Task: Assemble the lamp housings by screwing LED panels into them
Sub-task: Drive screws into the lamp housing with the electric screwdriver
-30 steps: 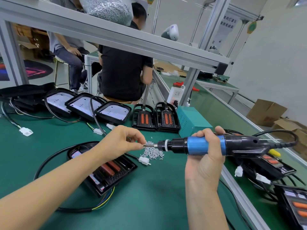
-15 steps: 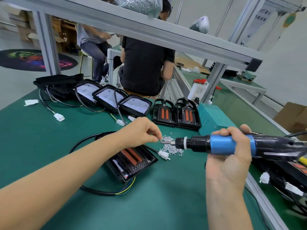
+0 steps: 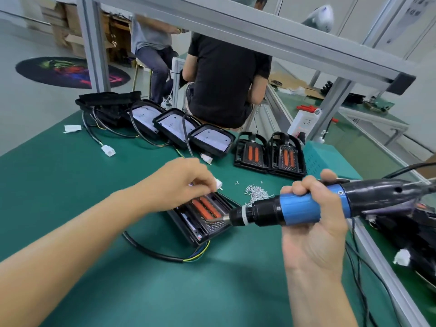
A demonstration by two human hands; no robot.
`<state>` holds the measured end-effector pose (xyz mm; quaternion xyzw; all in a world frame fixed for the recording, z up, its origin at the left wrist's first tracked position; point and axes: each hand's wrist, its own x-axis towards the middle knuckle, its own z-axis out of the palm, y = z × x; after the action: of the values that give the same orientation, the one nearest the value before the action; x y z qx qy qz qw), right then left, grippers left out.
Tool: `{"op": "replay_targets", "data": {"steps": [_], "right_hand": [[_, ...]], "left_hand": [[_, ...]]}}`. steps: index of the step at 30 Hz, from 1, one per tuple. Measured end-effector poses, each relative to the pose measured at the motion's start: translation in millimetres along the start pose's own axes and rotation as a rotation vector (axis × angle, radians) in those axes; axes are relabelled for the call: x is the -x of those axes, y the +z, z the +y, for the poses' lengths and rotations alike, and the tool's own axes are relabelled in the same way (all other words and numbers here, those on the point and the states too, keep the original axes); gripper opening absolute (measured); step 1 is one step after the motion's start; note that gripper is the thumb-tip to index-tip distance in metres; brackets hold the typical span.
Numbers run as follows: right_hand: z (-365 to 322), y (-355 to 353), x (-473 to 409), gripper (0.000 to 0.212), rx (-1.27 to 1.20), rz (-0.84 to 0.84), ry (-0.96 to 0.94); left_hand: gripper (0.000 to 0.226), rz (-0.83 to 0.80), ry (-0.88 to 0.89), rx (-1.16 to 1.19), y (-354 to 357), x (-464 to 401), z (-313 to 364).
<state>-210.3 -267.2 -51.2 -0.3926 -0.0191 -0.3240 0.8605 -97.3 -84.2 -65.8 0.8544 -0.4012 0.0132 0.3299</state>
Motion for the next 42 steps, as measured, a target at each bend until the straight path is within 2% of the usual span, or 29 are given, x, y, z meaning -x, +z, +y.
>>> {"op": "replay_targets", "data": {"steps": [6,14,19,24,32,42], "right_hand": [[9.1,6.4,2.0,0.026,0.053,-0.064,0.038],[19.1,15.1,10.4,0.026,0.205,-0.156,0.056],[24.2,18.8,19.5,0.027,0.256,-0.188,0.065],[28.0,25.2,28.6,0.029,0.324,-0.26,0.054],[27.3,35.0,31.5,0.031,0.379,-0.332,0.028],[30.0,38.5,30.5,0.029,0.409,-0.3,0.029]], "left_hand": [[0.008,-0.112,0.084,-0.064,-1.5,47.0,-12.7],[0.02,-0.279,0.125,-0.362,12.3,55.2,-14.3],[0.026,-0.233,0.125,-0.345,15.7,69.7,-16.1],[0.019,-0.13,0.224,-0.373,16.3,76.8,-12.1],[0.031,-0.203,0.147,-0.382,22.0,79.5,-16.8],[0.019,-0.093,0.292,-0.412,20.9,83.5,-20.2]]}}
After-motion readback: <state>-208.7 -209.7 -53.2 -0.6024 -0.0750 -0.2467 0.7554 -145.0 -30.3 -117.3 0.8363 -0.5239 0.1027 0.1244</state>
